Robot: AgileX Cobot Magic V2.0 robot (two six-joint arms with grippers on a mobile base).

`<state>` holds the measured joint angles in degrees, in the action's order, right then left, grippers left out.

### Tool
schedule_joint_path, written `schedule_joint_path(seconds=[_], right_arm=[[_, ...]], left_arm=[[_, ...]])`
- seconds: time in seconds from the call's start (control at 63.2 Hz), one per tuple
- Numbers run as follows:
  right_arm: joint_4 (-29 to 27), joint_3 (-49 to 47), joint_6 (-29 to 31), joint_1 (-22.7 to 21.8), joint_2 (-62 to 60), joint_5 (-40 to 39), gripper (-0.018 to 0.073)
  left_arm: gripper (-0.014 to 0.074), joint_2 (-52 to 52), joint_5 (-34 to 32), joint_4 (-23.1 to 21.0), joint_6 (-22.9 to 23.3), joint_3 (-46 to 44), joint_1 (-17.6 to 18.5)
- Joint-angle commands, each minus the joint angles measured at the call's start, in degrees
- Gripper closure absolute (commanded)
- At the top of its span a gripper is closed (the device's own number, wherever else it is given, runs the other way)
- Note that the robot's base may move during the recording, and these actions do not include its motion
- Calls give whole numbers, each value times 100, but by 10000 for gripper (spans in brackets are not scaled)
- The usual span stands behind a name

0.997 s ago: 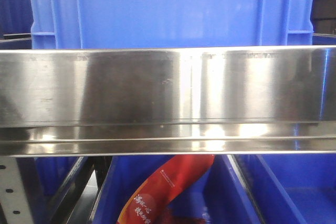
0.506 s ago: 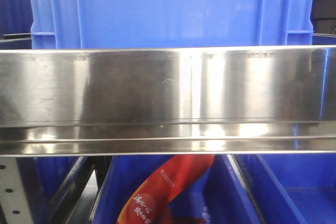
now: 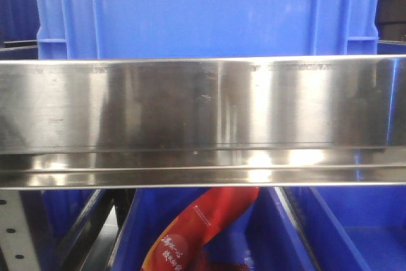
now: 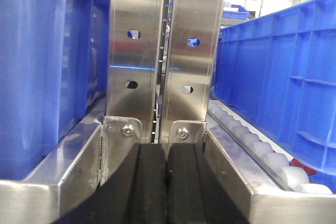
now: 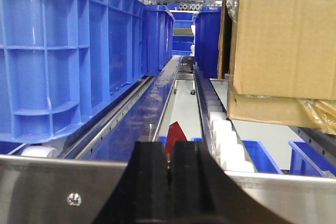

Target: Grab block from conveyor and place in blue bin

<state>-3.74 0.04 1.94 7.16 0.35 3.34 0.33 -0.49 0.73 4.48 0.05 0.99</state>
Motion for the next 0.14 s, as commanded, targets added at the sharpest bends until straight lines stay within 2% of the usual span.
schedule_joint_path(seconds=[0.0,0.127], right_arm=[[40,-4,11,19,-35,-125,721],[40,-4,11,19,-35,-125,721]], left_arm=[[708,-33,-90,-23,12,-5,-4],[708,-33,-90,-23,12,-5,-4]])
